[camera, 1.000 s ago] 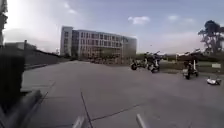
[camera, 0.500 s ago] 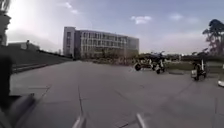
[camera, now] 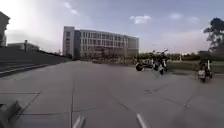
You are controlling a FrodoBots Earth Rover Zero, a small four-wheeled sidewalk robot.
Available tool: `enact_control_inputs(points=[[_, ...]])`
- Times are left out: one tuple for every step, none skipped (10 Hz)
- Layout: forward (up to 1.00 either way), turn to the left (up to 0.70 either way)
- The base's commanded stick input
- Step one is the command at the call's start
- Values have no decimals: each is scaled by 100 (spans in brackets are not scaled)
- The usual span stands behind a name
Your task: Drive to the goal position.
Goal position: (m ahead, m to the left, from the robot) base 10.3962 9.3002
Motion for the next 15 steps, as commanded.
enact_control_inputs(points=[[70, 0], [70, 0], [70, 0], [70, 0], [70, 0], [70, 0], [73, 0], [80, 0], [92, 0], [100, 19], [100, 27], [100, 9], [100, 0], [100, 0], [100, 0]])
